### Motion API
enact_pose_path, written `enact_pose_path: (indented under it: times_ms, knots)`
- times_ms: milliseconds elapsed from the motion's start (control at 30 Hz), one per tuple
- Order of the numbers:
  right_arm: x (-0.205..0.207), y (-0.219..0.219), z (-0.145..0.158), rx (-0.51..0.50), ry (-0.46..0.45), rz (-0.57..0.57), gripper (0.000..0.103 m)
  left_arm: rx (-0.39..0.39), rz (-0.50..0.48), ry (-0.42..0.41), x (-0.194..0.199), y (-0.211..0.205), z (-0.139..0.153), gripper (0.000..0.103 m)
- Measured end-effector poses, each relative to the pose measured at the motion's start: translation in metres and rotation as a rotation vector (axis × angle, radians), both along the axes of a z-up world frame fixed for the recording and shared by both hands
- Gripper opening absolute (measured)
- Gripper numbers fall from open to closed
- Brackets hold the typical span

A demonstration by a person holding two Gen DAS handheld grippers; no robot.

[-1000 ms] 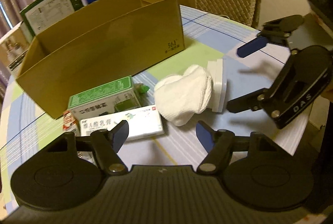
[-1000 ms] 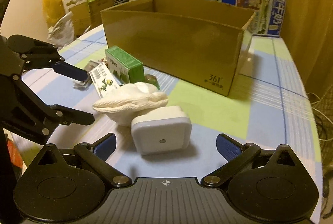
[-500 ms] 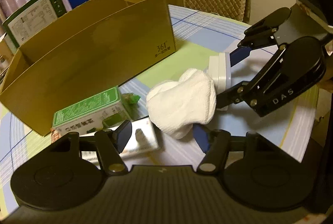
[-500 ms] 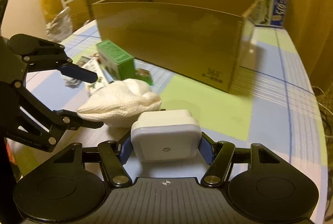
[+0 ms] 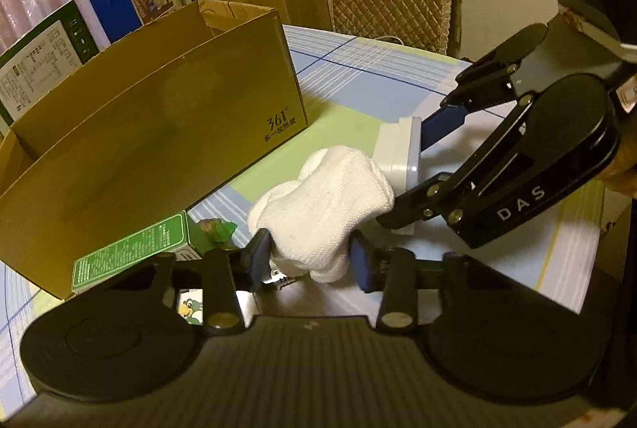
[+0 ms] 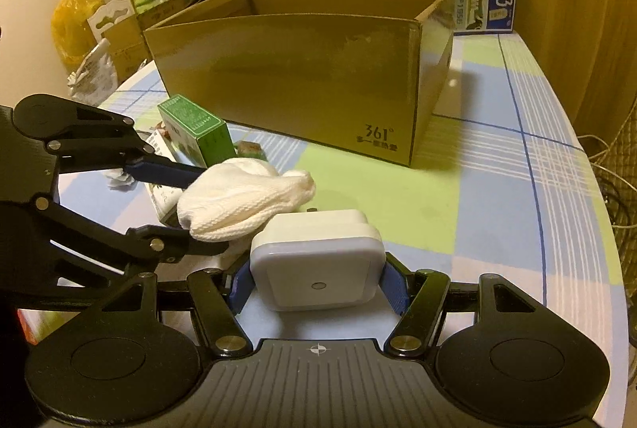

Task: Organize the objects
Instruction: 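Grasp the white square plug with the right tool while the left tool grasps the white cloth, then carry the plug and cloth over the cardboard box and open both tools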

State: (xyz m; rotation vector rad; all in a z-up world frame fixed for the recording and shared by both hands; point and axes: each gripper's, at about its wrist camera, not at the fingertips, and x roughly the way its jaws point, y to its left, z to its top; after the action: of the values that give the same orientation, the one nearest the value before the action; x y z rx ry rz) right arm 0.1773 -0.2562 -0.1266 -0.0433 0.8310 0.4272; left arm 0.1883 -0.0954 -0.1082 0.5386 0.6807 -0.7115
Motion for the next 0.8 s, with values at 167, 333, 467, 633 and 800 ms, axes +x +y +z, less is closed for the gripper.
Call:
enact_pose_path:
  times_ms: [167,333,467,633,800]
  knots:
    - [0.0,0.002,0.0,0.005,0.0,-0.003,0.062,-0.013,0.018,0.021,0.003,0.0,0.0,0.015]
    - [0.002,0.0,0.002,0.01,-0.004,-0.035,0.062,-0.11,0.115,0.091,0.008,0.013,0.008,0.013]
    - [-0.001,-0.004,0.006,0.037,0.0,-0.071,0.062,-0.18,0.197,0.147,0.01,0.025,0.015,0.013]
    - [-0.011,-0.004,0.019,0.065,-0.015,-0.102,0.062,-0.215,0.277,0.165,0.003,0.036,0.029,0.013]
    - [-0.025,0.002,0.036,0.082,-0.044,-0.111,0.062,-0.226,0.343,0.162,-0.006,0.046,0.045,0.013]
